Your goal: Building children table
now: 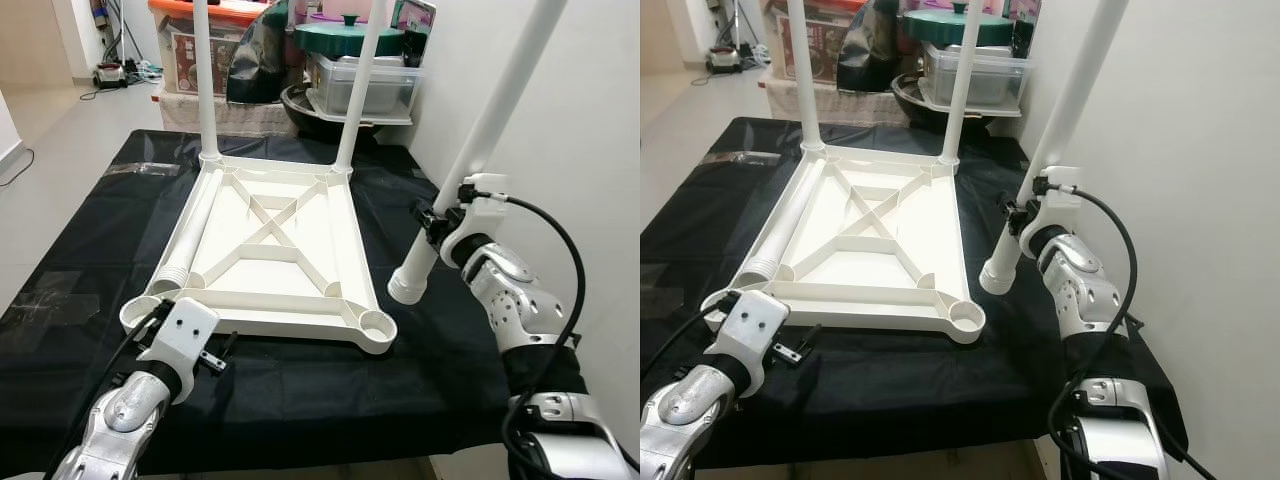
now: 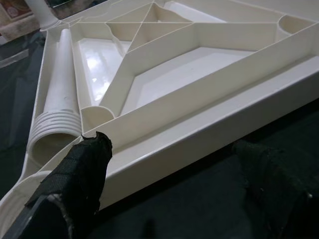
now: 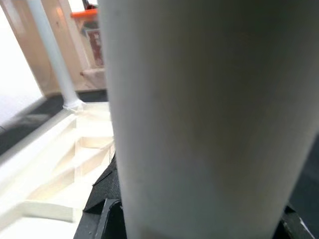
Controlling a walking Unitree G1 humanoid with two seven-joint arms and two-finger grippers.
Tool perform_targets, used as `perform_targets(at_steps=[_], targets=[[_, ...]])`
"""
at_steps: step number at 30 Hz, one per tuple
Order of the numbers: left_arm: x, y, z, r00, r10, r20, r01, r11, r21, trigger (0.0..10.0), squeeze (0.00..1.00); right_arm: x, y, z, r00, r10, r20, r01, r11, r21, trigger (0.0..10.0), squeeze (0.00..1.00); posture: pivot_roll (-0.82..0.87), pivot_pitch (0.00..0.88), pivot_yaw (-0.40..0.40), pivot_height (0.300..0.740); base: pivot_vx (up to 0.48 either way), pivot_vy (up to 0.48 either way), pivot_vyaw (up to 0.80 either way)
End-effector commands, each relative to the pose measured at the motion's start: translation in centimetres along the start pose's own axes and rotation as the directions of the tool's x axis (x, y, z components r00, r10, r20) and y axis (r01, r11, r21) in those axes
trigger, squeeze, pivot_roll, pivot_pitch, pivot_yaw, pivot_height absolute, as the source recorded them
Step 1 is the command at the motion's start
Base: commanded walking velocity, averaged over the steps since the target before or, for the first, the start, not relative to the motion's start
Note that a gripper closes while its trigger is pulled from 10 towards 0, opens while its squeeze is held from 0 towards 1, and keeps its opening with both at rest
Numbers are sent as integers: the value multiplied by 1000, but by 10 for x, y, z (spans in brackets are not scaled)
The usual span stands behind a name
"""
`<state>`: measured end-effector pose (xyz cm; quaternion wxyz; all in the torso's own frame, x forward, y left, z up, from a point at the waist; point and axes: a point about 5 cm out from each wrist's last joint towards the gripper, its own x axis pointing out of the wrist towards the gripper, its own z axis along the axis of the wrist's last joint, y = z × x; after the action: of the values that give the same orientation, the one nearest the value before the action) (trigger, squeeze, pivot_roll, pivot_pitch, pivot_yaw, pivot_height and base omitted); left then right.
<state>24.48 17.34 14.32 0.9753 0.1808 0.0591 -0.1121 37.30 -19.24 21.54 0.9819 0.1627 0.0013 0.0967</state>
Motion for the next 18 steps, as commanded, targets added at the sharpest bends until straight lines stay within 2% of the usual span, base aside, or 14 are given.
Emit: perform_targets(at_steps=[1, 2, 4, 8, 14, 18], targets=[[-1, 0, 1, 1000, -10, 3, 10, 1000, -16, 10000, 0, 3, -5, 7, 998, -53, -16, 55, 987, 153, 0, 0, 86, 0, -136, 740, 0, 0, 0], [-1, 0, 1, 1000, -10, 3, 10, 1000, -16, 10000, 0, 3, -5, 7, 998, -53, -16, 55, 987, 153, 0, 0, 86, 0, -136, 740, 0, 0, 0], [0, 0, 1, 1000, -13, 6, 13, 1000, -14, 10000, 0, 6, -11, 11, 992, -125, -32, 129, 962, 241, 0, 0, 86, 0, -136, 740, 0, 0, 0], [1, -5, 1, 999, -41, 14, 41, 999, -5, 10000, 0, 12, -12, 17, 982, -189, -25, 186, 925, 330, 0, 0, 87, 0, -132, 740, 0, 0, 0], [-1, -11, 0, 997, -75, 19, 75, 997, 1, 10000, 0, 18, -8, 33, 979, -203, 26, 178, 906, 384, 0, 0, 91, 0, -133, 740, 0, 0, 0], [0, -12, -1, 997, -78, 19, 78, 997, 5, 10000, 0, 21, -1, 41, 982, -183, 48, 151, 912, 380, 0, 0, 97, 0, -138, 740, 0, 0, 0]])
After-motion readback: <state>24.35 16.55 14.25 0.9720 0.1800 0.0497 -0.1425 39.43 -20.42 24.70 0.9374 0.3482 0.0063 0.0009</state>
